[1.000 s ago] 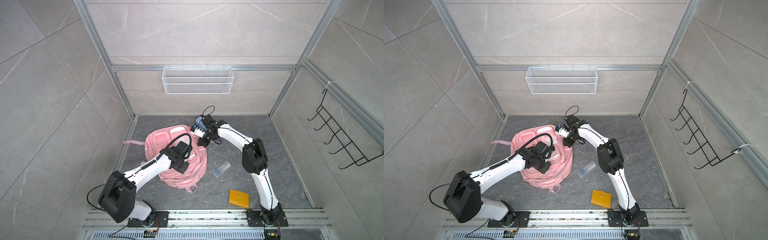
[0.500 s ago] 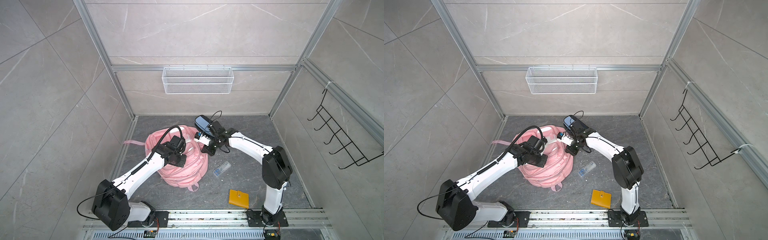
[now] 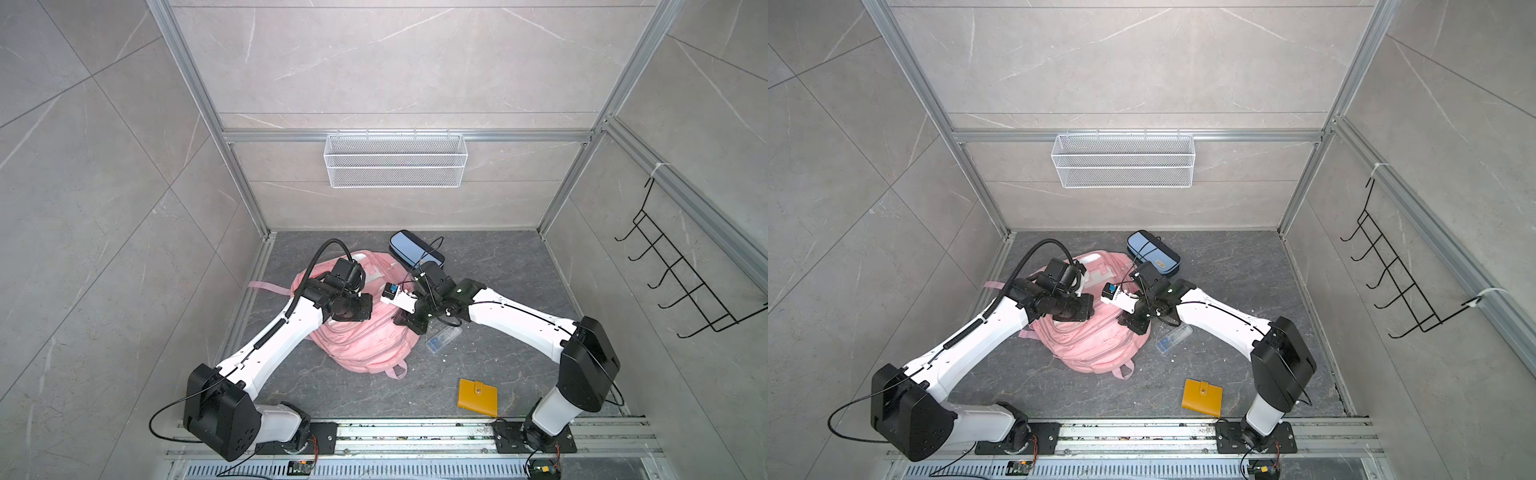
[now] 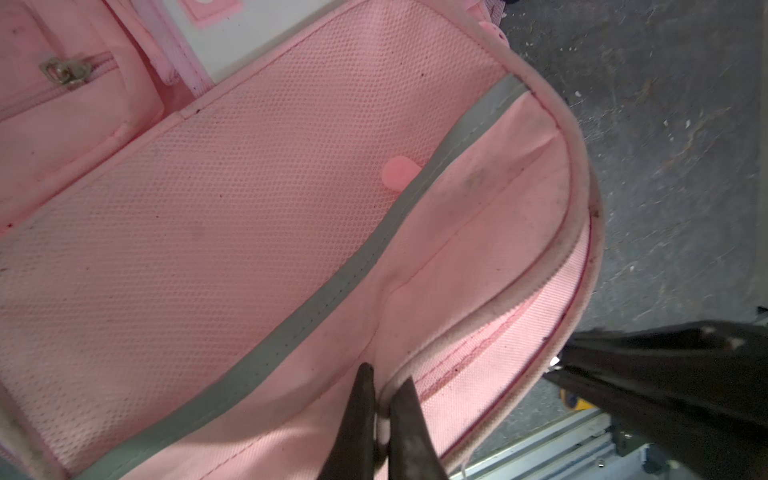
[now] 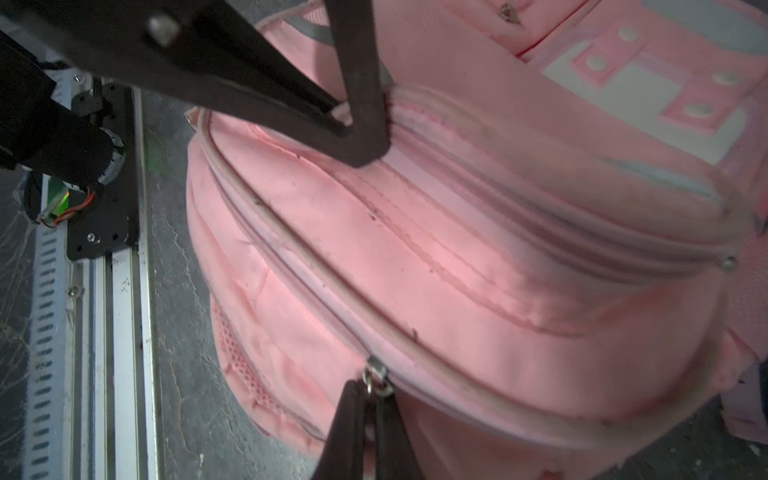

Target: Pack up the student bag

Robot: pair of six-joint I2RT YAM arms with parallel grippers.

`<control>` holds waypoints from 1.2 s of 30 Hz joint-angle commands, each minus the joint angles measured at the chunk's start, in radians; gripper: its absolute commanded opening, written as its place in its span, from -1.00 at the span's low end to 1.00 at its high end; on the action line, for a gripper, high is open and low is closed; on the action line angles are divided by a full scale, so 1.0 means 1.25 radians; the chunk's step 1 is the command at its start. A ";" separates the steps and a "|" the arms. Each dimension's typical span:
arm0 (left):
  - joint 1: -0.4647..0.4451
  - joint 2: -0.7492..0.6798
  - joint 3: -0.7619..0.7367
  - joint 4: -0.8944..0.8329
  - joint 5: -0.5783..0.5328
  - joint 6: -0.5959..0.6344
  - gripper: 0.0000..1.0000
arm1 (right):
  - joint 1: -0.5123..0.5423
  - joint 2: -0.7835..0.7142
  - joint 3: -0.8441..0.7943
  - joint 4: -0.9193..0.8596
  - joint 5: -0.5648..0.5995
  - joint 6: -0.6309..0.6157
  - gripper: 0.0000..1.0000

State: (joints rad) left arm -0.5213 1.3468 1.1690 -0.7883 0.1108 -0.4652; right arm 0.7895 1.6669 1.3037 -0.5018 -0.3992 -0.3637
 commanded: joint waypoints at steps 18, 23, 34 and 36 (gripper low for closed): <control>0.008 -0.156 -0.009 0.073 -0.046 -0.328 -1.00 | -0.043 0.067 0.056 0.026 0.008 0.093 -1.00; 0.015 -0.082 0.017 0.152 -0.020 -0.263 -0.84 | -0.066 0.118 0.114 -0.018 0.026 0.075 -1.00; 0.223 -0.094 -0.035 -0.065 0.140 -0.058 0.23 | -0.101 0.191 0.172 -0.045 0.050 0.074 -1.00; 0.264 -0.078 -0.056 -0.085 0.178 -0.012 0.31 | -0.104 0.197 0.184 -0.055 0.052 0.070 -1.00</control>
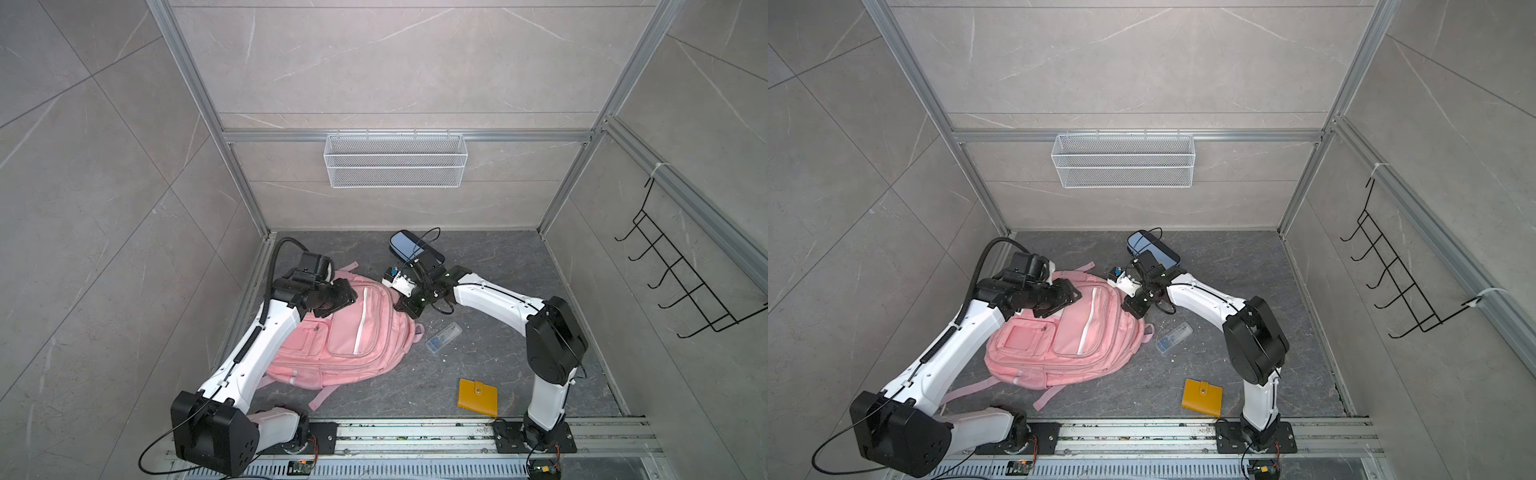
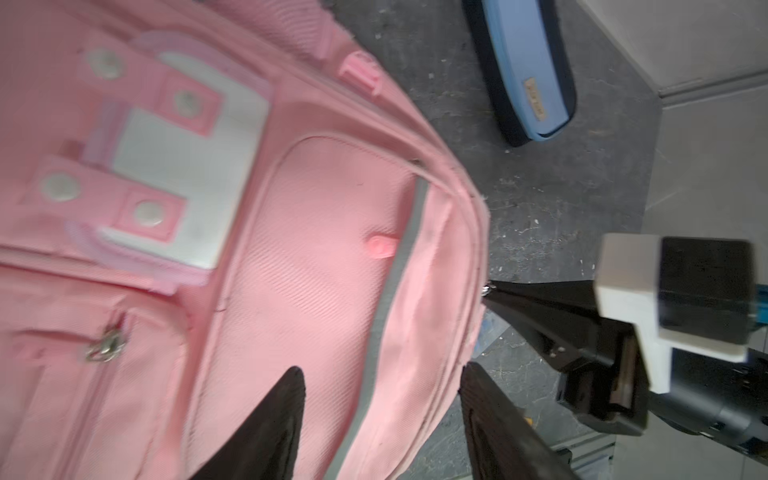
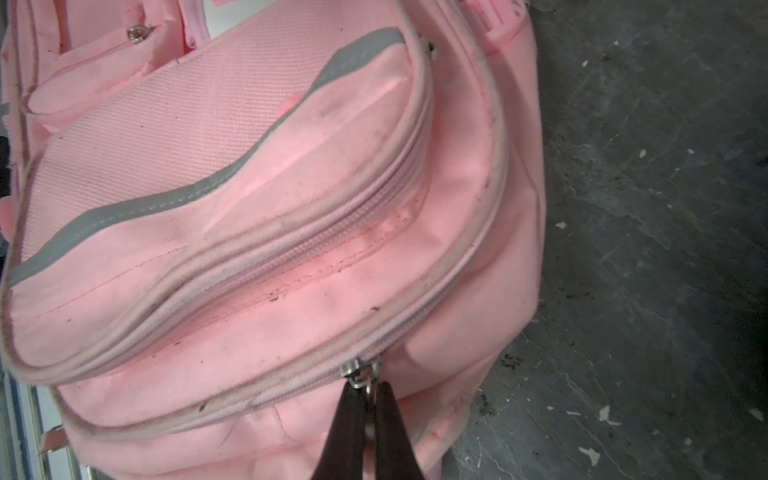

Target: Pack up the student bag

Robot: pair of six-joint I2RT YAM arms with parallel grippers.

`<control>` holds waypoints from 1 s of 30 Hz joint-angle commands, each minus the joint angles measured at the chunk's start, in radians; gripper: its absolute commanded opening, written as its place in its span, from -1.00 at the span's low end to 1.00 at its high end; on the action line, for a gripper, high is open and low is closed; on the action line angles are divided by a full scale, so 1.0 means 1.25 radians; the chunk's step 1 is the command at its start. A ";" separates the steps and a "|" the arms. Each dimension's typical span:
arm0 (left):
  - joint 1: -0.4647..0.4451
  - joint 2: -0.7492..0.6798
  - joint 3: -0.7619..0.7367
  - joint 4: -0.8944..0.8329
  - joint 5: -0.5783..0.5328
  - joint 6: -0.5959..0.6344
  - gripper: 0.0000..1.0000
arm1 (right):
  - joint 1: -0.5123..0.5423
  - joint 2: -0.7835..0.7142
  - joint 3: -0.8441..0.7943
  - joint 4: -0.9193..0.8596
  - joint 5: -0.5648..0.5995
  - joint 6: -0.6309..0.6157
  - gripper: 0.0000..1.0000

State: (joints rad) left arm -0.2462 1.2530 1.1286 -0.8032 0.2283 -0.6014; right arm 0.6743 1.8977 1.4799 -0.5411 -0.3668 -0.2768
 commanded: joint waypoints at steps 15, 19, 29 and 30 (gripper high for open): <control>0.060 0.113 -0.158 0.089 0.085 0.120 0.18 | -0.031 0.069 0.124 -0.063 0.030 -0.034 -1.00; 0.058 0.121 -0.201 0.168 0.149 0.110 -0.11 | -0.034 0.086 0.136 -0.063 0.021 -0.036 -1.00; 0.063 0.054 -0.200 0.298 0.190 -0.014 -1.00 | -0.035 0.071 0.105 -0.074 0.015 -0.079 -1.00; 0.065 0.046 -0.191 0.303 0.179 -0.033 -1.00 | -0.034 0.060 0.089 -0.072 0.013 -0.085 -1.00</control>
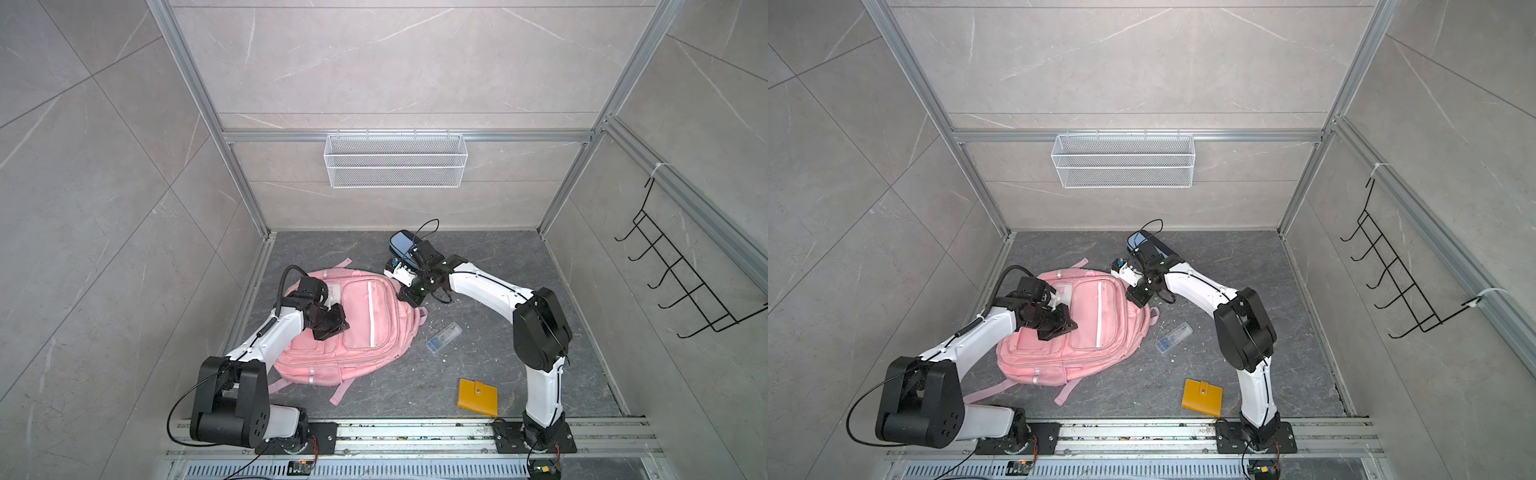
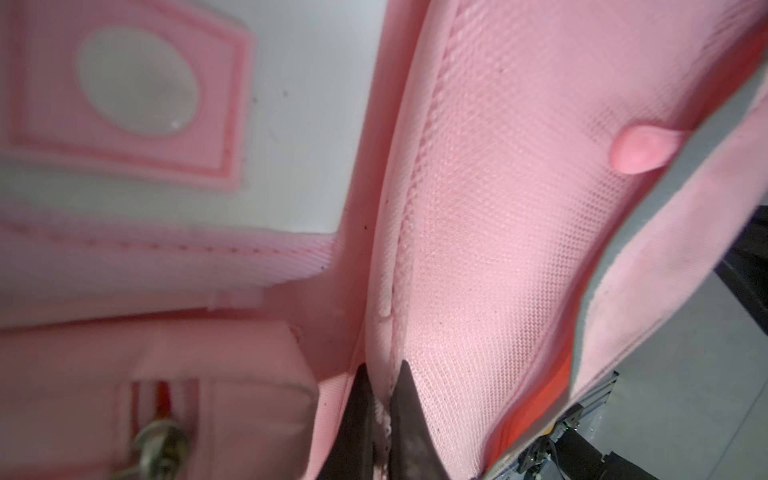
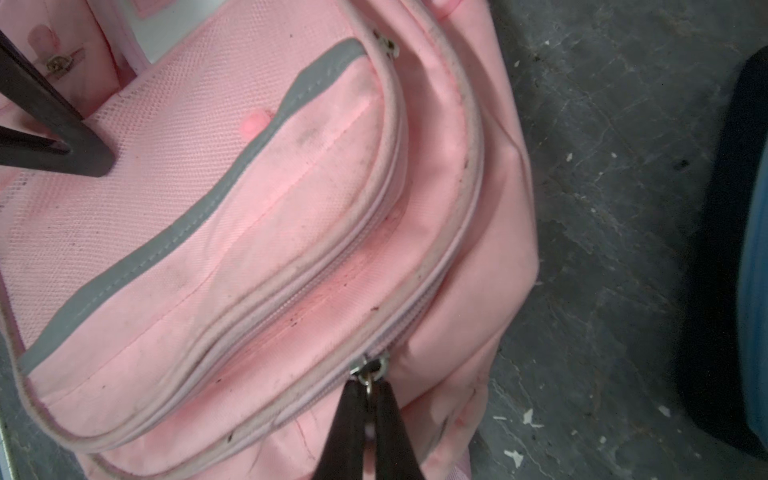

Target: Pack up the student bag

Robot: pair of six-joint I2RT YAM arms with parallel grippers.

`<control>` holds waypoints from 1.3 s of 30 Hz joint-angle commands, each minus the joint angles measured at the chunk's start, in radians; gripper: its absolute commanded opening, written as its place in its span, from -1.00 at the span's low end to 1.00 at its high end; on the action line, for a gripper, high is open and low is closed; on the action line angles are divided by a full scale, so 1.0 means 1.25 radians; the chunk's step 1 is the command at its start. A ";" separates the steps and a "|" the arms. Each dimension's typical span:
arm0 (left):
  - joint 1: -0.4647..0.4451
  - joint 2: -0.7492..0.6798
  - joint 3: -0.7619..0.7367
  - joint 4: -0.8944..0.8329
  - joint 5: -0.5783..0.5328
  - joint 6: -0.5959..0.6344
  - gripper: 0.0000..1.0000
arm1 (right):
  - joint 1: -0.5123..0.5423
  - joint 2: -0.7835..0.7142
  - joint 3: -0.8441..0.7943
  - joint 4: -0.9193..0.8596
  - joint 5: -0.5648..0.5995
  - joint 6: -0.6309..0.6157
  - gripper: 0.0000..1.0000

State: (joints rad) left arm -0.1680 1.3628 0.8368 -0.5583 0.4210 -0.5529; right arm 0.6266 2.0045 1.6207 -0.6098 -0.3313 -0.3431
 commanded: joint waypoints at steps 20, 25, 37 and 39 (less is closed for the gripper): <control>0.082 -0.061 -0.022 0.446 0.060 -0.594 -1.00 | 0.138 -0.198 -0.257 -0.067 0.011 -0.153 -1.00; 0.063 -0.070 -0.033 0.495 0.044 -0.682 -1.00 | 0.171 -0.211 -0.263 0.034 -0.014 -0.067 -1.00; 0.033 -0.113 -0.051 0.511 0.004 -0.753 -1.00 | 0.309 -0.156 -0.235 0.267 -0.018 0.189 -1.00; 0.027 -0.113 -0.055 0.512 0.003 -0.757 -1.00 | 0.323 -0.147 -0.233 0.307 -0.044 0.228 -1.00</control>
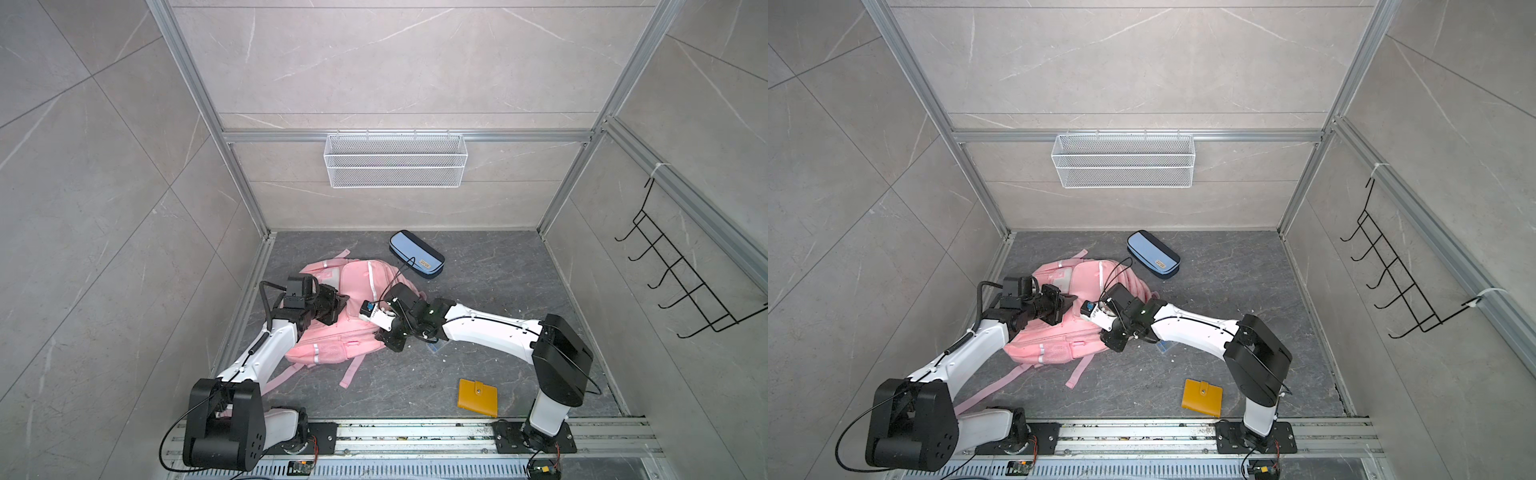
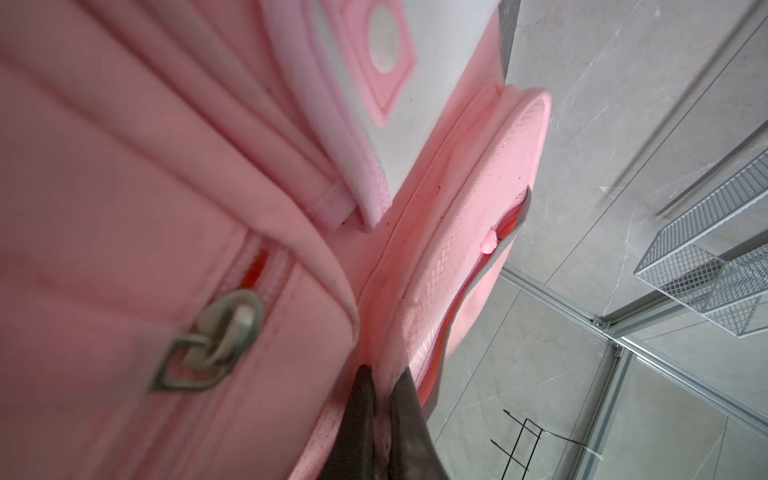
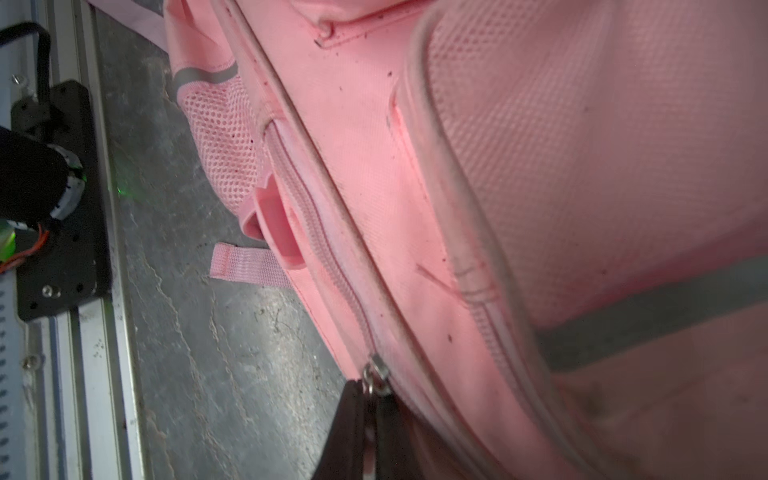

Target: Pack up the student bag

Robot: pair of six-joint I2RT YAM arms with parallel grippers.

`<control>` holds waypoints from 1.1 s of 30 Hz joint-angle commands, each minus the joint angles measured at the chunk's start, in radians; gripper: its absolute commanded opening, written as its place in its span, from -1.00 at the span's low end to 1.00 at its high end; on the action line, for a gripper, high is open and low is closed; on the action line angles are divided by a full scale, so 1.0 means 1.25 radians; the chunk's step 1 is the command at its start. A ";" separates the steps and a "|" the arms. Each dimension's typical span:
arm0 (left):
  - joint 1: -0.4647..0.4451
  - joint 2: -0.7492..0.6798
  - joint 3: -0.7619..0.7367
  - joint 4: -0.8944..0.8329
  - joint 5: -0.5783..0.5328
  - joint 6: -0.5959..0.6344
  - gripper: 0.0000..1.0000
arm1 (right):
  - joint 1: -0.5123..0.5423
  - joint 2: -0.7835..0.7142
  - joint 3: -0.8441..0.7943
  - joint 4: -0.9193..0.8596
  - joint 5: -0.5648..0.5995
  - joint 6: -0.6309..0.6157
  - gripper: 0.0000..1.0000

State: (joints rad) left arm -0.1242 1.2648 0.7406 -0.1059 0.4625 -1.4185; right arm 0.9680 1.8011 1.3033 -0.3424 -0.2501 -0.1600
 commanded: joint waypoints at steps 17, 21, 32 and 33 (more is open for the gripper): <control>-0.044 -0.046 -0.013 0.158 -0.089 -0.095 -1.00 | 0.062 0.019 0.028 0.162 -0.151 0.192 -1.00; -0.059 -0.019 0.009 0.176 -0.112 -0.097 -1.00 | 0.085 0.026 0.080 0.103 -0.141 0.153 -1.00; -0.124 0.026 0.006 0.225 -0.155 -0.122 -1.00 | 0.052 0.024 0.077 0.103 -0.116 0.275 -1.00; -0.124 0.025 0.003 0.227 -0.156 -0.124 -1.00 | 0.046 0.018 0.073 0.088 -0.102 0.280 -1.00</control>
State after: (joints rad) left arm -0.2455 1.2961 0.7067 -0.0093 0.2630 -1.4975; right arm 0.9997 1.8755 1.3457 -0.2855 -0.3000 0.1818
